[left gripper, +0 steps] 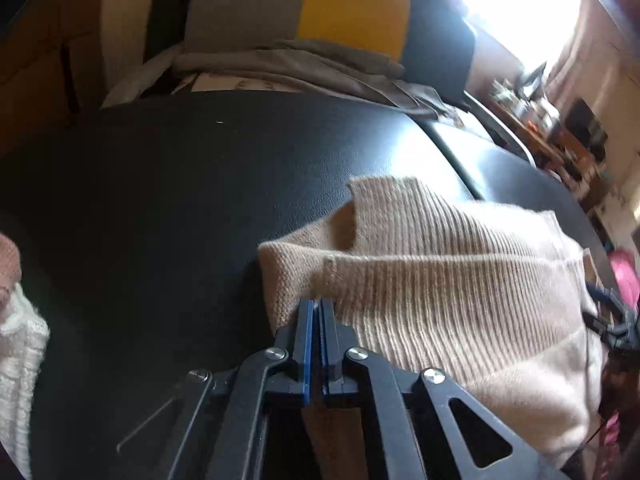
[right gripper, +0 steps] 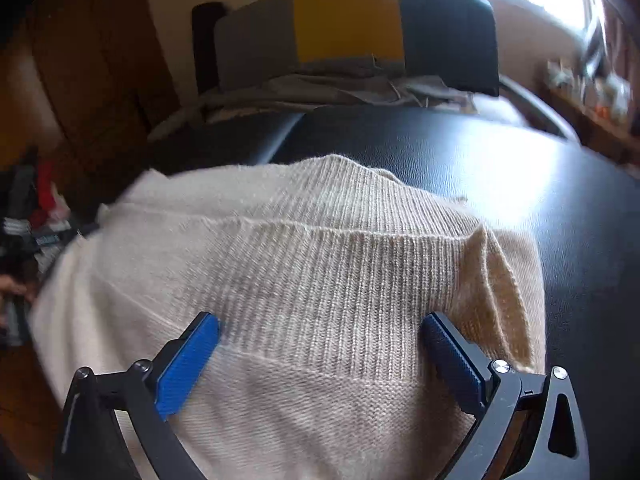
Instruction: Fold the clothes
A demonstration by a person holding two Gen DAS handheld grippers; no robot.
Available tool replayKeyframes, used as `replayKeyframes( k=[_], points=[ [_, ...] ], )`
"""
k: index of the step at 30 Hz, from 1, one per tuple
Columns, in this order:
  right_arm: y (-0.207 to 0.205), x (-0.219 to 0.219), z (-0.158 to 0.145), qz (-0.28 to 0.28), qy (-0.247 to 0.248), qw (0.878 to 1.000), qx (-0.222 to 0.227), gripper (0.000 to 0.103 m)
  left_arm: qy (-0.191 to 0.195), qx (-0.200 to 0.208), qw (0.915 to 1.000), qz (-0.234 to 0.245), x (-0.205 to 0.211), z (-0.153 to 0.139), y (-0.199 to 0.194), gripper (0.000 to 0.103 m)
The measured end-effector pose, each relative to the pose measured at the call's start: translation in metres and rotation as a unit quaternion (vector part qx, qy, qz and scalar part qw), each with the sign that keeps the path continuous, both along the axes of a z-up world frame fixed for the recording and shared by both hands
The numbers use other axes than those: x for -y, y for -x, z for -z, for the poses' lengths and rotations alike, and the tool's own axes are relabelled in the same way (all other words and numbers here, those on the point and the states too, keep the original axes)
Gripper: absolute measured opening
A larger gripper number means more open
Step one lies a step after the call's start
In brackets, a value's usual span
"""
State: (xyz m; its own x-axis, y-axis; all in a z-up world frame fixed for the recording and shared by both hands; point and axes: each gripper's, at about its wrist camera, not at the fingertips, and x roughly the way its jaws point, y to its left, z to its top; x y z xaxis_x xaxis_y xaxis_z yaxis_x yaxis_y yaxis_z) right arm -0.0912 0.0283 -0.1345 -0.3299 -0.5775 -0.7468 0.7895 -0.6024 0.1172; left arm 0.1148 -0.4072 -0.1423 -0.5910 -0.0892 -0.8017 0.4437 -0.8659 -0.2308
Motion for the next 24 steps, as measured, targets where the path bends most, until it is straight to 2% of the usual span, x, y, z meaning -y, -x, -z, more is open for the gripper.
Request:
replayKeyframes(
  k=[1, 2, 4, 6, 8, 10, 12, 15, 18, 21, 23, 24],
  points=[
    [0.001, 0.002, 0.001, 0.000, -0.001, 1.000, -0.005, 0.103, 0.000, -0.001, 0.9999, -0.017, 0.002, -0.003, -0.003, 0.010],
    [0.001, 0.003, 0.002, 0.001, -0.002, 1.000, -0.010, 0.103, 0.001, -0.011, 0.9996, -0.024, -0.001, -0.007, -0.011, 0.017],
    [0.004, 0.002, 0.003, 0.002, 0.007, 1.000, -0.007, 0.103, 0.000, -0.037, 0.9988, -0.033, -0.010, -0.017, -0.028, 0.017],
    [0.006, 0.000, 0.003, 0.002, 0.016, 1.000, -0.004, 0.103, 0.000, -0.063, 0.9971, -0.042, -0.020, -0.027, -0.046, 0.023],
    [0.007, 0.000, 0.003, 0.001, 0.021, 1.000, -0.002, 0.103, 0.001, -0.069, 0.9969, -0.039, -0.031, -0.028, -0.068, 0.025],
    [0.008, -0.001, 0.002, 0.000, 0.025, 1.000, -0.001, 0.103, -0.021, -0.073, 0.9969, -0.022, -0.043, -0.023, -0.096, 0.029],
    [0.009, -0.001, 0.002, 0.000, 0.029, 1.000, -0.002, 0.103, -0.063, -0.074, 0.9953, -0.001, -0.056, -0.014, -0.121, 0.038],
    [0.009, -0.003, 0.001, -0.001, 0.037, 0.999, -0.002, 0.103, -0.095, -0.070, 0.9929, 0.013, -0.070, -0.001, -0.148, 0.046],
    [0.009, -0.003, 0.001, -0.002, 0.041, 0.999, -0.004, 0.103, -0.098, -0.071, 0.9926, 0.011, -0.074, 0.003, -0.158, 0.050],
    [0.009, -0.006, 0.003, -0.001, 0.042, 0.999, -0.006, 0.103, -0.092, -0.084, 0.9921, 0.006, -0.072, -0.001, -0.156, 0.050],
    [0.008, -0.008, 0.004, -0.001, 0.043, 0.999, -0.006, 0.103, -0.087, -0.081, 0.9927, 0.016, -0.073, -0.001, -0.147, 0.047],
    [0.006, -0.008, 0.004, -0.001, 0.044, 0.999, -0.007, 0.103, -0.086, -0.072, 0.9934, 0.026, -0.076, 0.000, -0.141, 0.035]
  ],
)
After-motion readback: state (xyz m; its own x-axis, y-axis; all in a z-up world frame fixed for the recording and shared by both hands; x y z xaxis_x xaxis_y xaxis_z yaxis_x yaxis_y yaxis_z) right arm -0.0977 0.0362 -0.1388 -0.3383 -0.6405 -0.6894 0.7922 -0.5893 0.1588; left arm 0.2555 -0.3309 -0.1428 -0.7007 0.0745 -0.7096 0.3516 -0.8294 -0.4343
